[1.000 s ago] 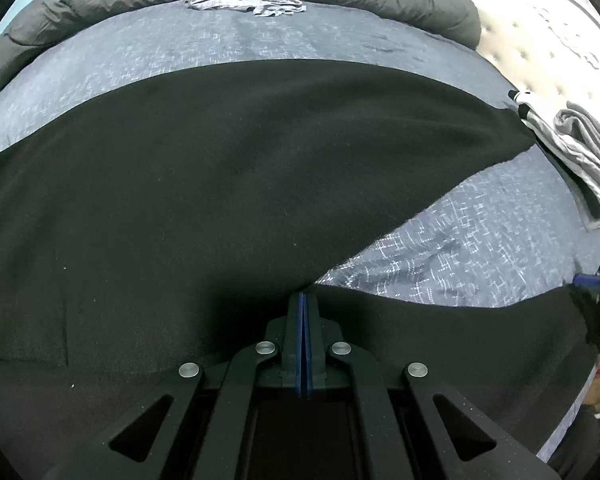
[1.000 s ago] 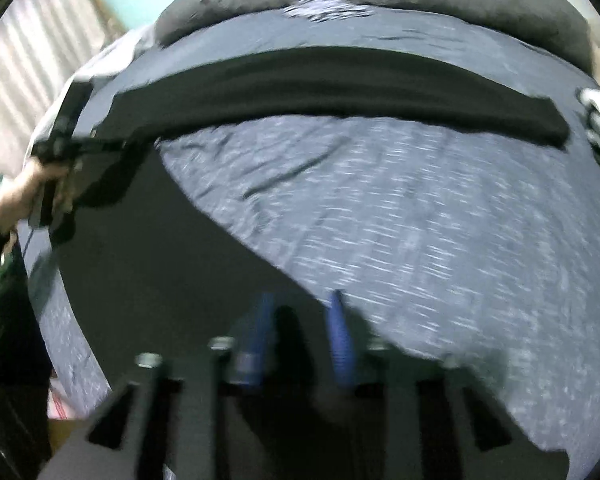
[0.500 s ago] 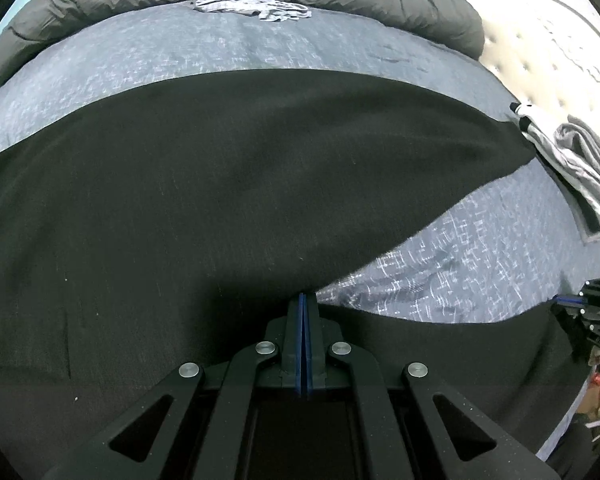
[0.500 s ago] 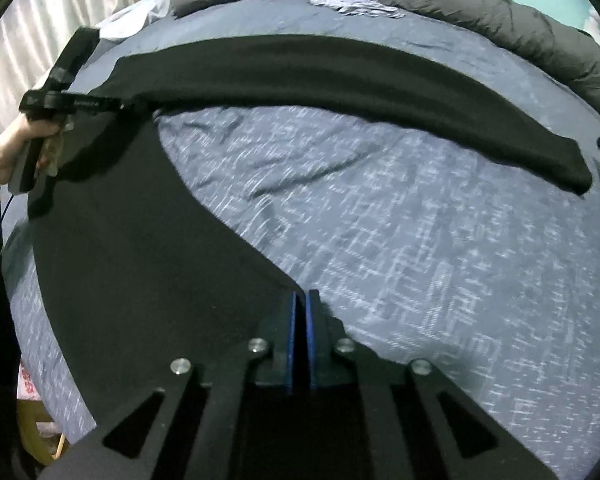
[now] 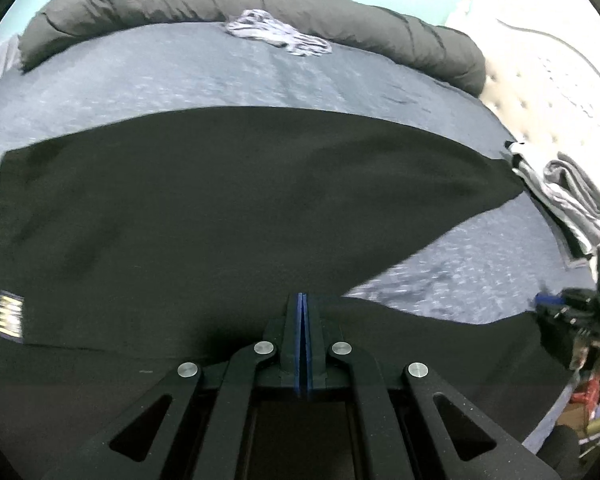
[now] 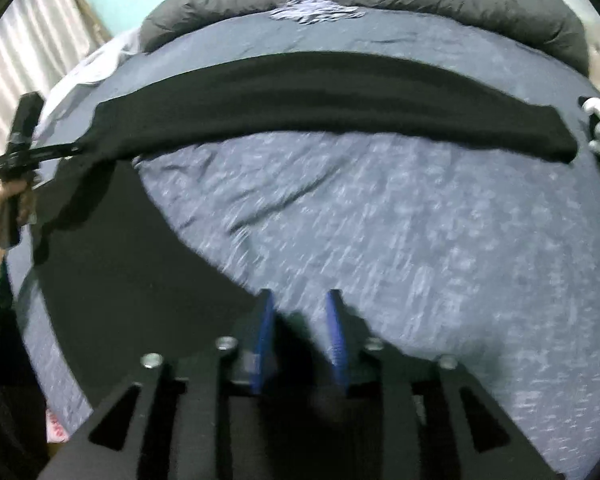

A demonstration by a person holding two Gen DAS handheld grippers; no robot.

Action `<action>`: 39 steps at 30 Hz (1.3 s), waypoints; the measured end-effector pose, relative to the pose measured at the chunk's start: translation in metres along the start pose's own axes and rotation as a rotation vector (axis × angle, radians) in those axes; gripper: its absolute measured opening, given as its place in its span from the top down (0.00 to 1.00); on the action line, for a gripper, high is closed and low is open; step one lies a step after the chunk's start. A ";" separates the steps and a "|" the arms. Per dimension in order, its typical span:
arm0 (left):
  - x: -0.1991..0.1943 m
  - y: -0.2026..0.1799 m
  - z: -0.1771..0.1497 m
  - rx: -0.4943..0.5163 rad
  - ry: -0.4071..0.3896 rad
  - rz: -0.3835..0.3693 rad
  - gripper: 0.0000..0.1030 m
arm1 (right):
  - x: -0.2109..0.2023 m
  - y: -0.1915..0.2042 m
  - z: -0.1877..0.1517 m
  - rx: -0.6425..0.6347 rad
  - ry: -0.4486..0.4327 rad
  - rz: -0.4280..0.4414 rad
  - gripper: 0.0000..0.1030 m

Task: Fold clothes

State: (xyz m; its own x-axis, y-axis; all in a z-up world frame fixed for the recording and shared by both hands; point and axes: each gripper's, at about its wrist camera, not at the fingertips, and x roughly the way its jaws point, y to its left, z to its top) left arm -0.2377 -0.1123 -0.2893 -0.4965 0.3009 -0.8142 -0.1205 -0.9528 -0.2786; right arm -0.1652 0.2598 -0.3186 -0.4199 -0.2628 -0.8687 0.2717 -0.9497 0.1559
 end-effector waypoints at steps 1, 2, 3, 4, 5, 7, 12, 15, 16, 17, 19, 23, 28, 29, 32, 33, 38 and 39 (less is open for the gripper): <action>-0.001 0.004 0.001 -0.004 -0.001 0.004 0.98 | 0.000 0.001 0.007 0.008 -0.005 0.003 0.69; -0.001 0.008 0.002 -0.008 -0.002 0.009 0.95 | 0.000 0.001 0.012 0.019 -0.014 -0.001 0.68; -0.002 0.012 0.003 -0.011 -0.003 0.013 0.92 | 0.000 0.002 0.017 0.030 -0.023 -0.005 0.65; -0.003 0.016 0.004 -0.015 -0.004 0.017 0.91 | 0.000 0.003 0.022 0.043 -0.034 -0.007 0.63; -0.004 0.020 0.006 -0.019 -0.005 0.022 0.90 | 0.000 0.004 0.028 0.071 -0.049 0.002 0.63; -0.005 0.028 0.008 -0.026 -0.007 0.030 0.88 | 0.003 0.005 0.039 0.121 -0.075 0.024 0.61; -0.008 0.047 0.013 -0.045 -0.012 0.050 0.72 | 0.017 0.016 0.065 0.160 -0.104 0.068 0.49; -0.007 0.055 0.018 -0.053 -0.019 0.056 0.69 | 0.026 0.015 0.081 0.203 -0.116 0.085 0.47; -0.007 0.060 0.021 -0.058 -0.022 0.063 0.69 | 0.027 0.014 0.085 0.219 -0.122 0.091 0.47; -0.008 0.066 0.023 -0.062 -0.025 0.070 0.65 | 0.029 0.013 0.090 0.233 -0.133 0.091 0.47; -0.010 0.081 0.031 -0.077 -0.031 0.090 0.55 | 0.034 0.013 0.096 0.251 -0.145 0.094 0.47; -0.018 0.121 0.055 -0.125 -0.048 0.149 0.52 | 0.048 0.020 0.104 0.259 -0.155 0.117 0.47; -0.032 0.183 0.080 -0.229 -0.066 0.214 0.48 | 0.065 0.024 0.113 0.232 -0.141 0.128 0.47; -0.034 0.195 0.084 -0.245 -0.069 0.226 0.48 | 0.068 0.023 0.115 0.232 -0.138 0.127 0.47; -0.036 0.221 0.091 -0.279 -0.076 0.251 0.47 | 0.077 0.017 0.121 0.239 -0.133 0.123 0.47; -0.036 0.228 0.093 -0.288 -0.074 0.256 0.47 | 0.079 0.016 0.122 0.242 -0.131 0.123 0.47; -0.030 0.254 0.100 -0.313 -0.072 0.276 0.47 | 0.090 0.013 0.129 0.233 -0.119 0.113 0.47; -0.029 0.256 0.102 -0.310 -0.075 0.283 0.47 | 0.091 0.012 0.130 0.233 -0.119 0.115 0.47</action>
State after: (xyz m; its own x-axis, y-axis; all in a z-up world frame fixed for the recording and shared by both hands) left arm -0.3420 -0.3690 -0.2851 -0.5353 0.0142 -0.8446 0.2880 -0.9369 -0.1983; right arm -0.3130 0.2023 -0.3345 -0.5003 -0.3757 -0.7801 0.1230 -0.9227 0.3655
